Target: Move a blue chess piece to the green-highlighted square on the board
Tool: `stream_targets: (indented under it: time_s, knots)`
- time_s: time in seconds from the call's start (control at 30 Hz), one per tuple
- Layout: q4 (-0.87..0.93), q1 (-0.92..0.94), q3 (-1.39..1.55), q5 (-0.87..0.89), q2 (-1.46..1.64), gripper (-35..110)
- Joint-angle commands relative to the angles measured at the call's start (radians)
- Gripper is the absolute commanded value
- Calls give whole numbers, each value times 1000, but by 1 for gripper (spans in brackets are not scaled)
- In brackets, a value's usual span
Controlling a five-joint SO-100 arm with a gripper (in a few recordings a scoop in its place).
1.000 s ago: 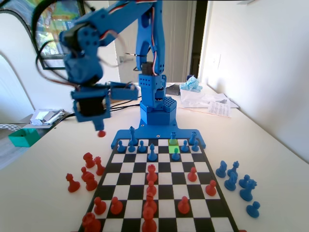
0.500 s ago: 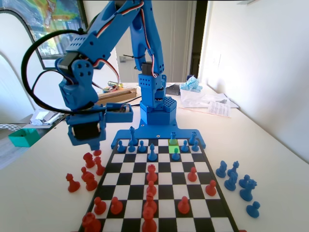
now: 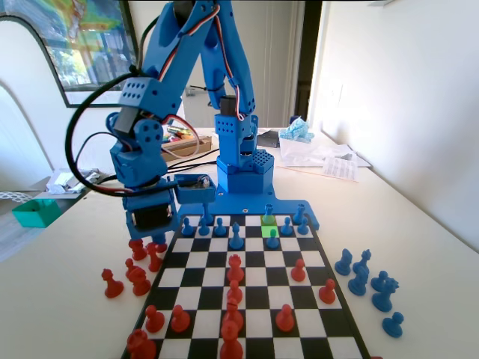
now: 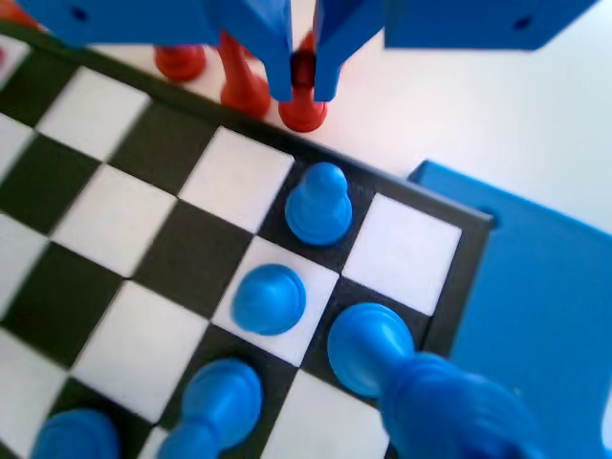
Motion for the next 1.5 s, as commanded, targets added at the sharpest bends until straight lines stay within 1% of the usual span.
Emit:
stream_targets:
  time_s: [0.0,0.1,0.2,0.3,0.5,0.77,0.97,1.07,1.13,1.47]
  knots:
    - [-14,3,20,-35,29,1]
    - [-20,2,34,-46,29,2]
    - [-20,2,37,-54,29,8]
    - [-20,3,34,-58,29,10]
    - [-6,8,11,-66,37,10]
    - [160,3,-95,-75,118,12]
    - [356,-43,-210,-57,219,12]
    - [443,-95,-236,-41,299,12]
    - [471,-146,-225,-23,357,12]
    - [512,-532,12,164,617,11]
